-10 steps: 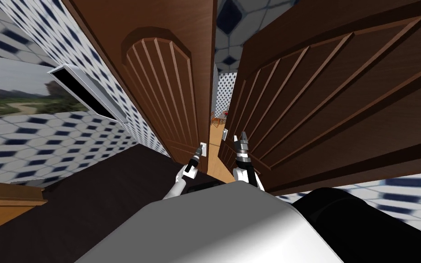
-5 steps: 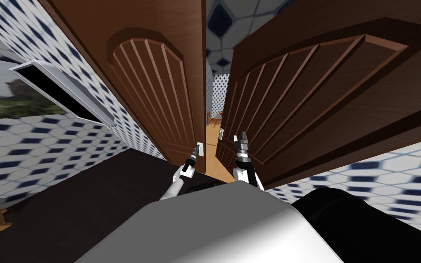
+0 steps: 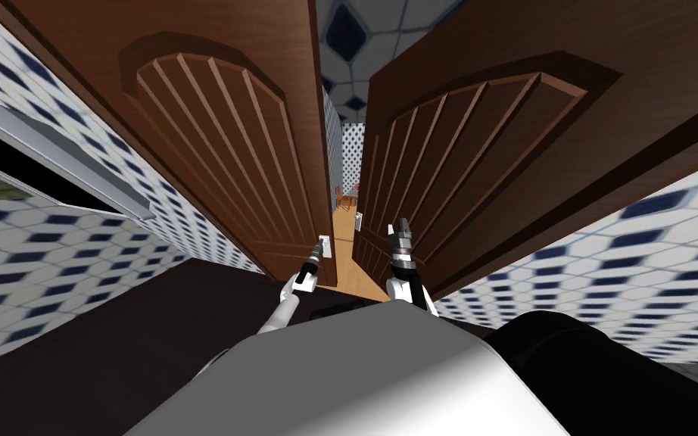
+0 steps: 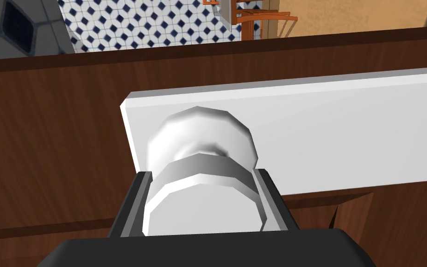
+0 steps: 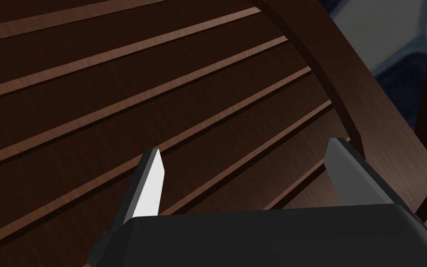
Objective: Push the door open
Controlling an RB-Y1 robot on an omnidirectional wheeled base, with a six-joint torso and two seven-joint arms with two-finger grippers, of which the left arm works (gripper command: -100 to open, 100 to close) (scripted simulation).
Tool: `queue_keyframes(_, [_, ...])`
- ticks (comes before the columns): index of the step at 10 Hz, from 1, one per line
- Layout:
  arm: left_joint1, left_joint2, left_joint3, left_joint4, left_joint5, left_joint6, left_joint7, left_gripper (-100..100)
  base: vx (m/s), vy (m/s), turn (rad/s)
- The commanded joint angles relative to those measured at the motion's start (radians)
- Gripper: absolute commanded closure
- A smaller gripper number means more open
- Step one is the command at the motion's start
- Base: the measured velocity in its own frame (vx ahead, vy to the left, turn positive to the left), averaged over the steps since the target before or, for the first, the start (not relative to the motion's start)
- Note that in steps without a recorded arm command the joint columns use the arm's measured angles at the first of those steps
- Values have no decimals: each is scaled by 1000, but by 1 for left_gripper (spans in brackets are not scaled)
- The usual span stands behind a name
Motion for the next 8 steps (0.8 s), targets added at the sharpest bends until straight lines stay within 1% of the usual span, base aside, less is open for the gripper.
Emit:
queue_keyframes(1, [-11, 19, 50, 27, 2, -11, -5, 100, 8, -30, -193])
queue_keyframes(2, [-11, 19, 52, 27, 2, -11, -5, 100, 5, -15, -63])
queue_keyframes(3, [-14, 25, 78, 37, 2, -15, -9, 100, 7, -14, -99])
queue_keyframes(4, [-18, 31, 102, 47, 2, -18, -13, 100, 14, -23, -186])
queue_keyframes(5, [-18, 31, 106, 47, 2, -18, -13, 100, 11, -9, -57])
queue_keyframes(6, [-22, 38, 135, 59, 1, -22, -17, 100, 15, 3, -75])
queue_keyframes(7, [-26, 45, 163, 70, 1, -26, -22, 100, 19, 2, -169])
queue_keyframes(8, [-28, 34, 142, 56, 4, -20, -15, -100, -100, 17, -25])
